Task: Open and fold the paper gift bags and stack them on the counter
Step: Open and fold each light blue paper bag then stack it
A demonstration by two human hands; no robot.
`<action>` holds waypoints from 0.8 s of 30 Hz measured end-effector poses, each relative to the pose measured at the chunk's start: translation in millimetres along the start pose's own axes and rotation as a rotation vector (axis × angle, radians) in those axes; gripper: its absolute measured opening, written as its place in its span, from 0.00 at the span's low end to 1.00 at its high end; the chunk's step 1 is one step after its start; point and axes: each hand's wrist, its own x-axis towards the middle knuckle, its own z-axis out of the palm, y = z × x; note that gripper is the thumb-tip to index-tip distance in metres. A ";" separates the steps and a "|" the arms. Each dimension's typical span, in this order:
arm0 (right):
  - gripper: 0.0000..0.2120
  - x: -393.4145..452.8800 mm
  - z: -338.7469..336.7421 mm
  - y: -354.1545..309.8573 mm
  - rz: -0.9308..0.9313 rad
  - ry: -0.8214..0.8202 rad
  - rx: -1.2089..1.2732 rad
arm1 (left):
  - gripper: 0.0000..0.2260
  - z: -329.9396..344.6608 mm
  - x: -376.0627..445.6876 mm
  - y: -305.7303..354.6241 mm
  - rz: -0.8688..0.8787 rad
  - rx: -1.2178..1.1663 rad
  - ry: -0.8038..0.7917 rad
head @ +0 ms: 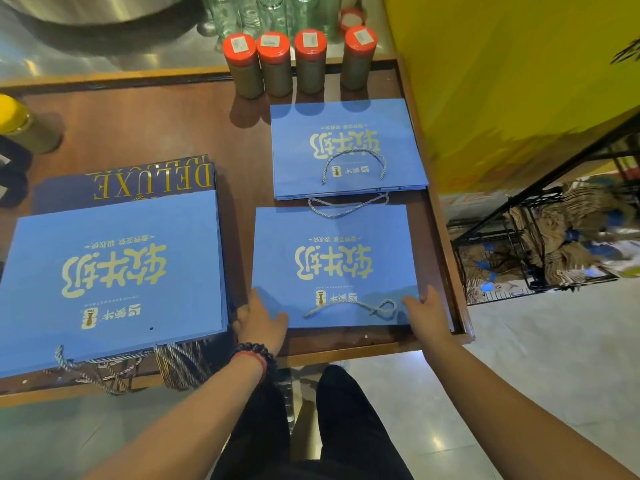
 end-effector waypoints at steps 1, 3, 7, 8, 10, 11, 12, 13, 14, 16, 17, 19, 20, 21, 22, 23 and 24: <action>0.18 3.5 -6.1 -2.3 0.027 0.015 -0.001 | 0.23 -2.5 3.1 -1.0 -0.041 -0.110 0.022; 0.17 6.4 -19.6 -2.5 0.043 0.015 -0.013 | 0.13 -9.8 5.7 -1.1 -0.103 -0.287 -0.004; 0.11 -5.5 -36.4 9.2 0.004 -0.052 -0.050 | 0.13 -17.7 -1.3 -0.5 -0.142 -0.426 0.007; 0.12 -11.2 -39.1 13.3 -0.037 -0.043 -0.025 | 0.13 -18.4 -8.7 1.4 -0.108 -0.462 0.030; 0.11 -25.7 -44.6 15.7 -0.111 0.019 0.024 | 0.11 -18.7 -24.4 4.5 -0.031 -0.524 0.059; 0.10 -32.2 -48.1 15.2 -0.138 0.041 0.047 | 0.11 -20.6 -32.0 7.0 0.006 -0.546 0.068; 0.10 -37.6 -51.9 13.5 -0.160 0.054 0.063 | 0.10 -22.8 -39.3 10.9 0.043 -0.558 0.076; 0.11 -40.2 -55.3 10.8 -0.167 0.062 0.074 | 0.10 -24.5 -43.8 14.9 0.074 -0.556 0.083; 0.11 -41.3 -58.7 6.3 -0.169 0.064 0.095 | 0.10 -27.0 -45.9 20.0 0.100 -0.559 0.090; 0.15 -37.3 -63.8 -7.2 -0.178 0.069 0.143 | 0.10 -31.6 -42.6 30.4 0.150 -0.570 0.099; 0.17 -35.1 -66.4 -17.1 -0.194 0.059 0.168 | 0.11 -33.4 -37.6 35.7 0.179 -0.579 0.108; 0.20 -26.0 -70.1 -37.3 -0.224 0.034 0.206 | 0.11 -38.4 -26.5 50.6 0.231 -0.591 0.134; 0.20 -20.9 -71.5 -49.1 -0.241 0.018 0.208 | 0.11 -41.3 -20.4 59.6 0.249 -0.593 0.144; 0.20 -11.7 -72.2 -60.9 -0.256 0.011 0.202 | 0.11 -44.8 -13.8 70.1 0.271 -0.592 0.152; 0.21 -0.5 -72.8 -73.0 -0.271 0.008 0.175 | 0.11 -47.5 -5.4 82.0 0.281 -0.594 0.159; 0.21 12.5 -72.9 -84.8 -0.290 0.009 0.157 | 0.10 -50.2 4.1 94.0 0.294 -0.592 0.170; 0.21 26.8 -72.7 -96.5 -0.299 0.007 0.140 | 0.10 -52.5 13.8 106.6 0.299 -0.608 0.180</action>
